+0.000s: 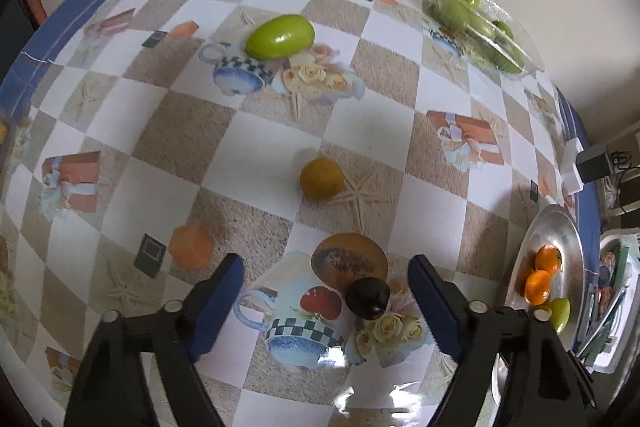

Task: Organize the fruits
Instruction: 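Hold the plum in the right tool while the left tool grasps another dark plum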

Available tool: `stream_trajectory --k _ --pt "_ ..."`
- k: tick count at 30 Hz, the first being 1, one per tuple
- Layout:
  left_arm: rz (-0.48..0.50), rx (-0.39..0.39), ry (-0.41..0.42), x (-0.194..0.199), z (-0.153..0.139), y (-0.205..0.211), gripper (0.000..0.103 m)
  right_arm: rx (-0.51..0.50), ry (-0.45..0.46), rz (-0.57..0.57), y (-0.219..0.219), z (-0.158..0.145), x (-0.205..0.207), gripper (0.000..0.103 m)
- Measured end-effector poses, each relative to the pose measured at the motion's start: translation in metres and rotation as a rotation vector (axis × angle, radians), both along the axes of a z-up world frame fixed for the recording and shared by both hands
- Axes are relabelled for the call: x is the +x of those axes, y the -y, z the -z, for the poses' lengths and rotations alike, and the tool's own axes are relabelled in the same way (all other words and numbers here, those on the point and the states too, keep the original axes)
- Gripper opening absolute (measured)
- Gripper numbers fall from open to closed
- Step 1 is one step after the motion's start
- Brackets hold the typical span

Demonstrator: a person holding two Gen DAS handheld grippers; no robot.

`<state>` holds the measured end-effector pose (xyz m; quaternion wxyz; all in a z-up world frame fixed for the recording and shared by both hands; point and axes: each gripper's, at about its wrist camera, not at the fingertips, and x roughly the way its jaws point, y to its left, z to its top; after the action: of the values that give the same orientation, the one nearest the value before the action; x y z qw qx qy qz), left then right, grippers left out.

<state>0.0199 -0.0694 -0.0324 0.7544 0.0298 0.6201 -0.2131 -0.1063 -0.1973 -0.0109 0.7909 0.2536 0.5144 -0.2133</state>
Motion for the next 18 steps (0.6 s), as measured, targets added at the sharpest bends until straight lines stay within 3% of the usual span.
stream_trajectory --k 3,10,18 --pt "0.008 -0.014 -0.026 -0.001 0.003 0.002 0.078 0.000 -0.004 -0.002 0.000 0.001 0.001 0.030" --pt "0.024 -0.030 -0.084 -0.004 0.010 0.008 0.054 -0.003 -0.011 -0.010 0.000 0.002 0.002 0.030" --pt "0.023 -0.052 -0.130 -0.006 0.016 0.012 0.044 -0.009 -0.018 -0.018 -0.001 0.003 0.003 0.030"
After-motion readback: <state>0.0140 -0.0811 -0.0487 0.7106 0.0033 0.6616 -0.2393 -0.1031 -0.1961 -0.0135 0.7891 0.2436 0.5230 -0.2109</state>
